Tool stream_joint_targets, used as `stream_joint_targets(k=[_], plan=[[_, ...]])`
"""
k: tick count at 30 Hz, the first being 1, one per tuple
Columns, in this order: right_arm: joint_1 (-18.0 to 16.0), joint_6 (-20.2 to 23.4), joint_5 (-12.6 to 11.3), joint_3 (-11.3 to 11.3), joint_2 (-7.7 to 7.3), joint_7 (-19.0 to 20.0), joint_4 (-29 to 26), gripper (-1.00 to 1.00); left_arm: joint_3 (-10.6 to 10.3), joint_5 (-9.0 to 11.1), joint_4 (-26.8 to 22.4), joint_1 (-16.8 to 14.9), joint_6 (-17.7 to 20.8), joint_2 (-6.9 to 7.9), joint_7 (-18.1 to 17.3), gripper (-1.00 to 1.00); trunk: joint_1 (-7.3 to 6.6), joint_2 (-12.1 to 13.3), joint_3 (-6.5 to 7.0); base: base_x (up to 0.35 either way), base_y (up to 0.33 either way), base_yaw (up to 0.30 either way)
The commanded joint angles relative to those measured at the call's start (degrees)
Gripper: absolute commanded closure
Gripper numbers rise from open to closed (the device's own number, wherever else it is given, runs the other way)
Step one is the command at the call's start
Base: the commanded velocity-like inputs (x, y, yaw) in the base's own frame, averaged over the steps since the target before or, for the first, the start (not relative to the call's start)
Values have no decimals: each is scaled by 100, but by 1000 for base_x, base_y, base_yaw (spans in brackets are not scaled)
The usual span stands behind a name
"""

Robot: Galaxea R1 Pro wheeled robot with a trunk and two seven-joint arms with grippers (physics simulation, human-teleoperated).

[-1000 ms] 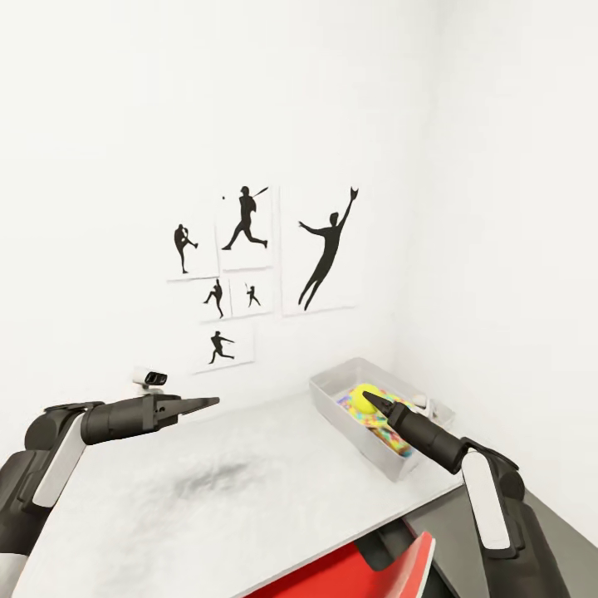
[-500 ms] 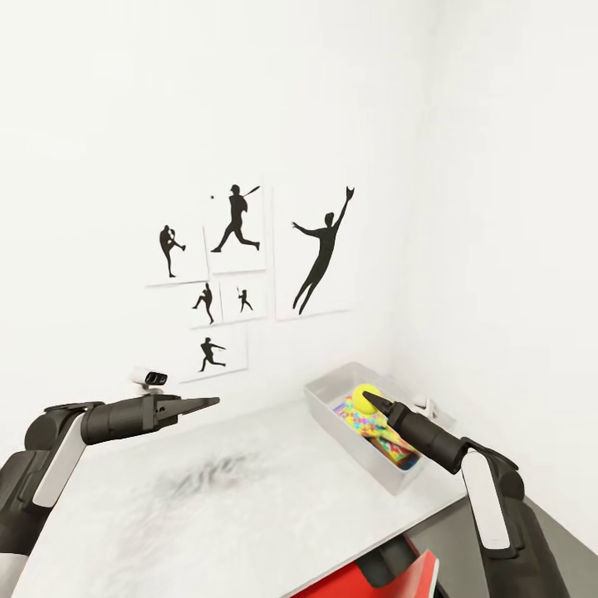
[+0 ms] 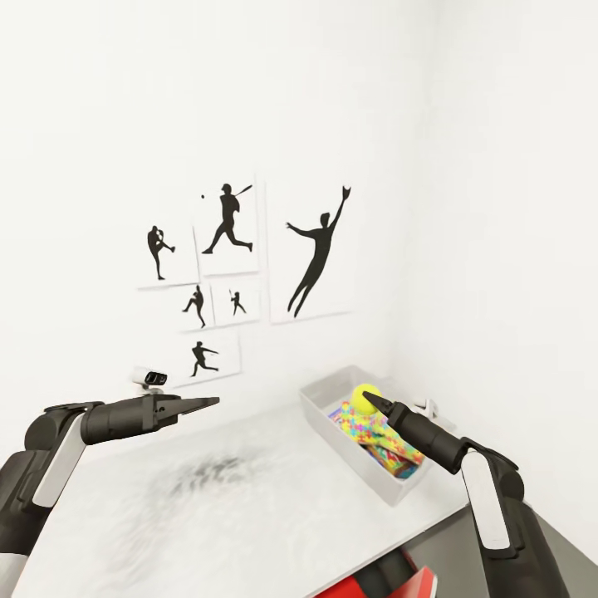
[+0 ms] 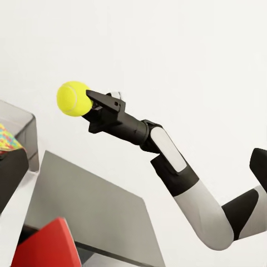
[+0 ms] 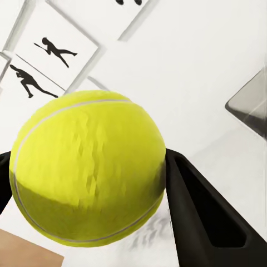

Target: Put all the toys in the child's room - the three board games (two on the bed and one on the table), the two jigsaw puzzles on the table, and the tennis ball on the table - inside the toy box on the table in the child's room.

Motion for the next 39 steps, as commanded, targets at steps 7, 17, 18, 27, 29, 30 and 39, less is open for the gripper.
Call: stream_joint_targets(k=[7, 17, 18, 27, 29, 30, 39], plan=[[-1, 43, -15, -18, 2, 8, 0, 100, 3, 17, 2, -2, 50, 2, -6, -100, 4, -4, -3, 61, -82, 0], [-1, 43, -14, -18, -1, 13, 0, 100, 3, 19, 19, -2, 50, 2, -8, -100, 4, -4, -3, 66, -3, 2], [-1, 43, -14, -18, -1, 13, 0, 100, 3, 19, 20, -2, 50, 2, -10, -100, 4, -4, -3, 55, 0, 43], [-3, 35, -7, -11, 9, 5, 0, 100, 3, 17, 22, -2, 50, 2, -13, -100, 4, -4, -3, 13, 0, 35], [-4, 34, -6, -9, 9, 4, 0, 100, 3, 17, 22, -2, 49, 2, -12, -100, 4, -4, -3, 103, 0, 2], [-4, 34, -8, -9, 9, 2, 0, 100, 3, 17, 22, -2, 48, 2, -13, -100, 4, -4, -3, 99, 0, 1], [-7, 40, -14, -17, 8, 6, -2, 100, 3, 17, 22, -2, 50, 2, -13, -100, 4, -4, -3, 21, 0, 0]])
